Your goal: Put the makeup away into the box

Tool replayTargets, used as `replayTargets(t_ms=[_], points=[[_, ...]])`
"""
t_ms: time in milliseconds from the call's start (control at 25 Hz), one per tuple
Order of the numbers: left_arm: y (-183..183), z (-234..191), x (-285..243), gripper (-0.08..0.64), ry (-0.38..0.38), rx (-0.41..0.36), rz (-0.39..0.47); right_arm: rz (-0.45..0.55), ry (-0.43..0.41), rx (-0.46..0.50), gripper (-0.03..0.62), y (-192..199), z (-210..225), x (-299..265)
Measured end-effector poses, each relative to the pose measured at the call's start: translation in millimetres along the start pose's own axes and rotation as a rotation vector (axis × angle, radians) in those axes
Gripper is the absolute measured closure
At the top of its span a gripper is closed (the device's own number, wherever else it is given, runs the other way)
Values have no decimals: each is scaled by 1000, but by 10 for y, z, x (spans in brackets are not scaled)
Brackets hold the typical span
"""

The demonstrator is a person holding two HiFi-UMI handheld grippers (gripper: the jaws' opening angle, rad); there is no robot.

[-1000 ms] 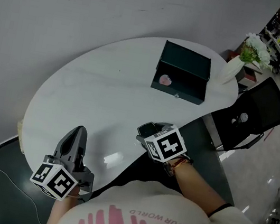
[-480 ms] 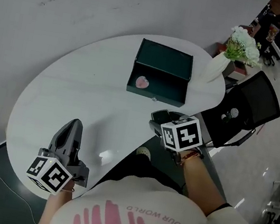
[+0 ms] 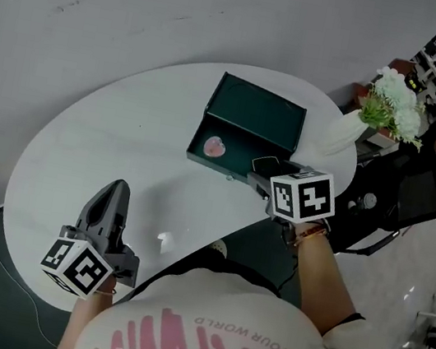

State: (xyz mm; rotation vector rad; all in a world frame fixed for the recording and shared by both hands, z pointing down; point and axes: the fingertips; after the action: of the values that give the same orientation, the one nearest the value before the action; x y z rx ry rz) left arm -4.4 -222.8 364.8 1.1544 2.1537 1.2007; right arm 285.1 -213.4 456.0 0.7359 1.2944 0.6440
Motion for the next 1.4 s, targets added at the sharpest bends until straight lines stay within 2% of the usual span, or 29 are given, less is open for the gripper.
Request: replayTargets(t_ms=[400,560,680,920,1160,1400], points=[[102,25,-169,558,-118,-19,43,-114,-191,117,256,3,45,-470],[174,33,-178,558,-152,-13,61,-200,-232,202,256,95,43,-568],[181,32,-179,558,-176,-8,84,-232,-255,195,256,113,14,-615],[182,70,-201,558,-184,-6,109,-277,-246,151,255,147,-5,-650],[170,81,-156,558,-190,-3,127,-285,-159,171,255,159,29,-703],[106,165,-108,558,-146,-35,132,-307,-111,179,255,187,48,-719]])
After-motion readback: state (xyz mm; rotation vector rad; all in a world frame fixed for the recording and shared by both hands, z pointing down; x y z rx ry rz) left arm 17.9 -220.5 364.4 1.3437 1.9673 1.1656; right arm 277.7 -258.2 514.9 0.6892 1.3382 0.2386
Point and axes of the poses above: the fingertips, and each gripper's own axes: x backward along the fingers, z to its right, y out of its underside, and after that the axes turned 14 degrees about z, right-handed
